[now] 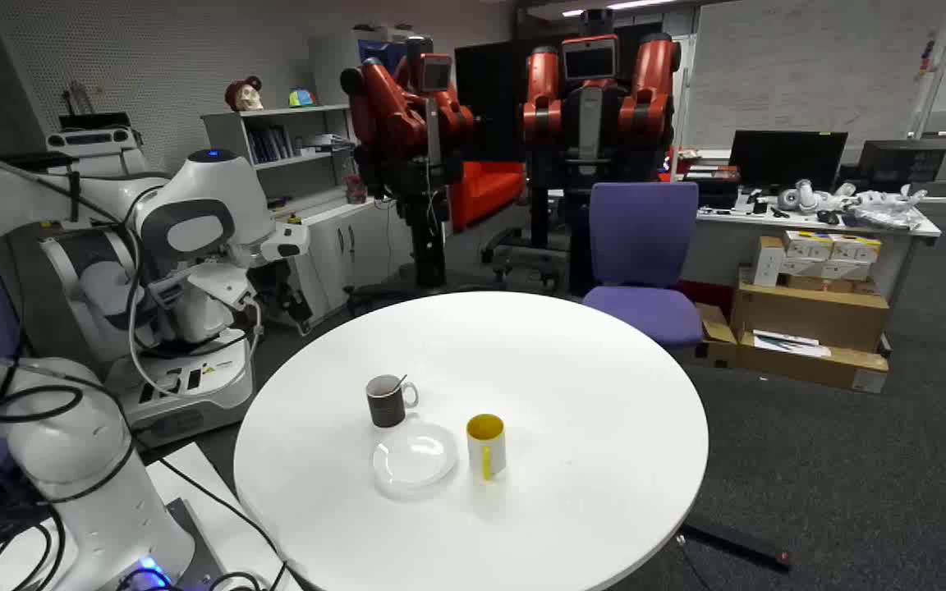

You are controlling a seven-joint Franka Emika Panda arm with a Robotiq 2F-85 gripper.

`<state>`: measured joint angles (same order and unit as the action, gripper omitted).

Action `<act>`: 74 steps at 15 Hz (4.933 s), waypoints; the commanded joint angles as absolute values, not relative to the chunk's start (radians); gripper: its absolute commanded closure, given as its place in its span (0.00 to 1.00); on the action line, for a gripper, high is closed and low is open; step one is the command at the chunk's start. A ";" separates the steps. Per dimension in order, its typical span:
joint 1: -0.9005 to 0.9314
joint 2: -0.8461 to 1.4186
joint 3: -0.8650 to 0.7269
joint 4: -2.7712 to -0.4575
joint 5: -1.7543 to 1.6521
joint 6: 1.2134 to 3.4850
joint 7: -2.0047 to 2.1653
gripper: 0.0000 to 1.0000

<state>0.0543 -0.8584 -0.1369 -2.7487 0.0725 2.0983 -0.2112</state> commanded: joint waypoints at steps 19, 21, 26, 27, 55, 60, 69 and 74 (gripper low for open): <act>0.141 -0.341 -0.627 -2.555 0.337 2.195 -0.950 0.00; 0.152 -0.226 -0.598 -2.474 0.432 2.178 -0.989 0.00; 0.059 0.042 -0.417 -2.270 0.556 2.109 -1.005 0.00; 0.035 0.081 -0.376 -2.236 0.545 2.081 -1.005 0.00; -0.112 0.305 -0.079 -1.975 0.214 2.048 -0.181 0.00; -0.154 0.317 -0.057 -1.974 0.345 2.005 -0.300 0.00; -0.145 0.311 -0.059 -1.989 0.329 2.036 -0.287 0.00; -0.147 0.303 -0.057 -1.991 0.340 2.059 -0.297 0.00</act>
